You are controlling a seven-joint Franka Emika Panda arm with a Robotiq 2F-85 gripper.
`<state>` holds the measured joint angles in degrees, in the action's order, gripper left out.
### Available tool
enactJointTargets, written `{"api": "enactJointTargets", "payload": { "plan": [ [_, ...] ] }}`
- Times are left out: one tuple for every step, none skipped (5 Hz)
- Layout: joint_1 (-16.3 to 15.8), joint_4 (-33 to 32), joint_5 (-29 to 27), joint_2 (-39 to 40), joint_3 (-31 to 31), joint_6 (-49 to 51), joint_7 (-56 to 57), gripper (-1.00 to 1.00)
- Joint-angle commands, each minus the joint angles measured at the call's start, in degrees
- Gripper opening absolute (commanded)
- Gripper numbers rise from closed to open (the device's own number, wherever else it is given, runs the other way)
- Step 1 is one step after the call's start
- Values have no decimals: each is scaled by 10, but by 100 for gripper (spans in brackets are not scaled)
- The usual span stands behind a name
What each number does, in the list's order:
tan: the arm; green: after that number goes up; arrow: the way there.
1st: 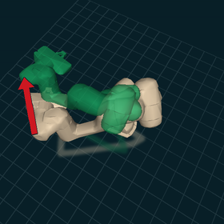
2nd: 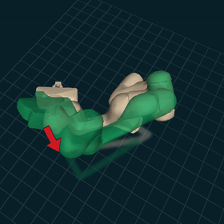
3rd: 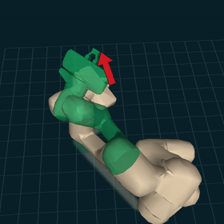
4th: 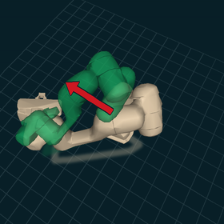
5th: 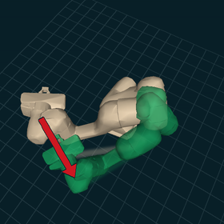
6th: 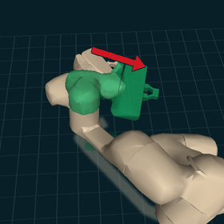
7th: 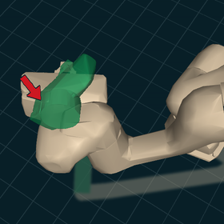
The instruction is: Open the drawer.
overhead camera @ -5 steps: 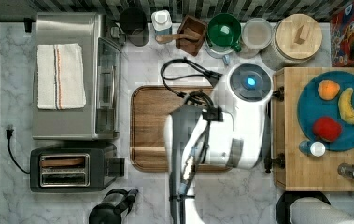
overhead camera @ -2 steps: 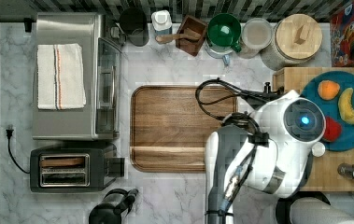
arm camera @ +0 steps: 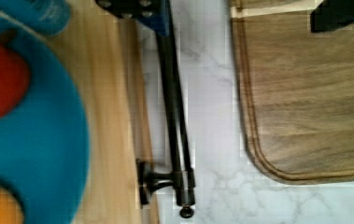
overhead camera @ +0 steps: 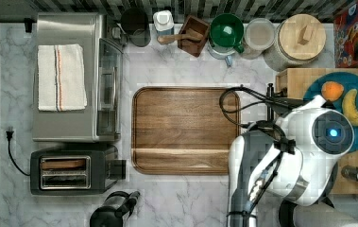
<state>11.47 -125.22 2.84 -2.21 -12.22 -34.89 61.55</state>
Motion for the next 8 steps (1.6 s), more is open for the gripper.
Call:
{"api": "enactJointTargets", "payload": {
  "plan": [
    [-2, -8, -35, 52, -17, -71, 104, 100],
    [-4, -20, -41, 58, -8, -85, 74, 100],
    [-9, -31, -42, 62, 0, -95, 43, 100],
    [2, -38, -34, 77, 8, -121, 48, 100],
    [12, -56, -59, 93, 4, -160, 88, 100],
    [23, -65, -67, 110, 5, -192, 110, 100],
    [28, -82, -90, 120, 6, -220, 127, 100],
    [17, -100, -68, 118, -4, -222, 95, 100]
  ]
}}
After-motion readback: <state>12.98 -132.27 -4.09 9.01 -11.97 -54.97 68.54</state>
